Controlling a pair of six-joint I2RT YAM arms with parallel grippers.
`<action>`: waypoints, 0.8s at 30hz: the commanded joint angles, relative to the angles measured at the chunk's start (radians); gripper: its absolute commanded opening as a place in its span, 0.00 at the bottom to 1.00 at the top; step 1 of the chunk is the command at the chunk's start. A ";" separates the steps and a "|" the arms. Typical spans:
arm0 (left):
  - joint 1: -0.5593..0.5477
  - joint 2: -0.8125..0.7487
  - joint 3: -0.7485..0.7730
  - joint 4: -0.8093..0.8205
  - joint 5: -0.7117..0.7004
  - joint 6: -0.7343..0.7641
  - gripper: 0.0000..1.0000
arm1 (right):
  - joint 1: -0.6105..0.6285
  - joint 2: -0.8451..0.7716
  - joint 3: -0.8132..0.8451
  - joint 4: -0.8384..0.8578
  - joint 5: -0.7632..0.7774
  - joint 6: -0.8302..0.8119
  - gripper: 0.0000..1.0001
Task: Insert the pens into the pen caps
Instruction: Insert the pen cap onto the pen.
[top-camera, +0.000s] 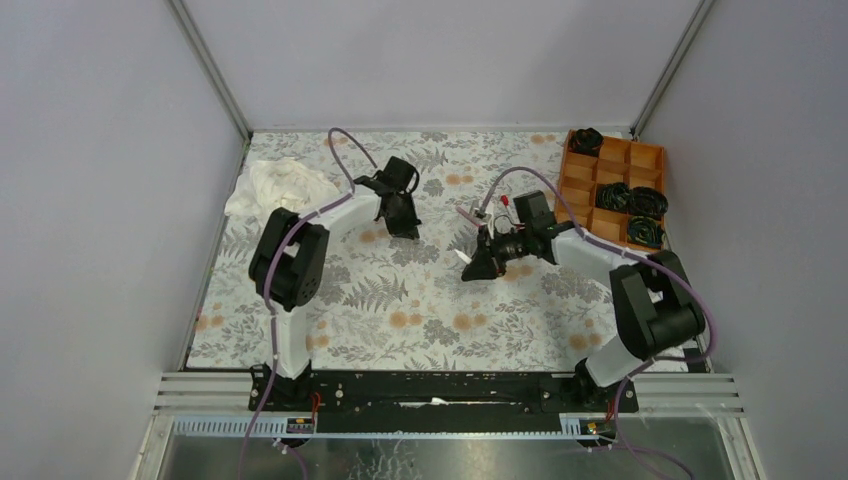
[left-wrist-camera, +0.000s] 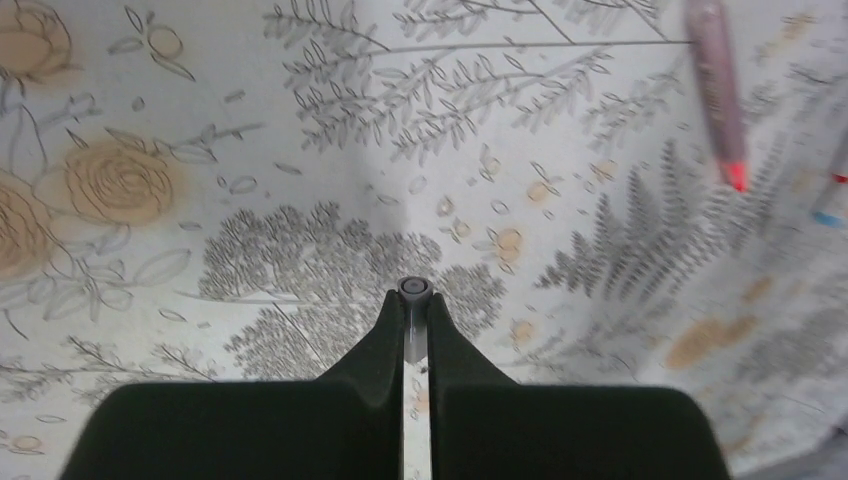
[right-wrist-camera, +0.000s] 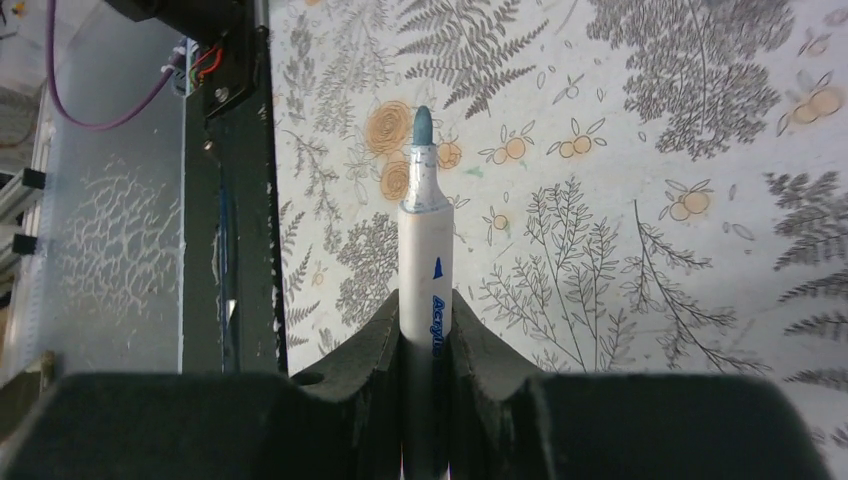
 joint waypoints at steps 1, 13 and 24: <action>0.032 -0.105 -0.129 0.211 0.150 -0.131 0.00 | 0.075 0.104 -0.038 0.324 0.109 0.324 0.00; 0.046 -0.224 -0.427 0.603 0.328 -0.394 0.00 | 0.148 0.219 -0.104 0.607 0.290 0.669 0.00; 0.046 -0.268 -0.588 0.804 0.322 -0.535 0.00 | 0.212 0.281 -0.071 0.548 0.480 0.786 0.00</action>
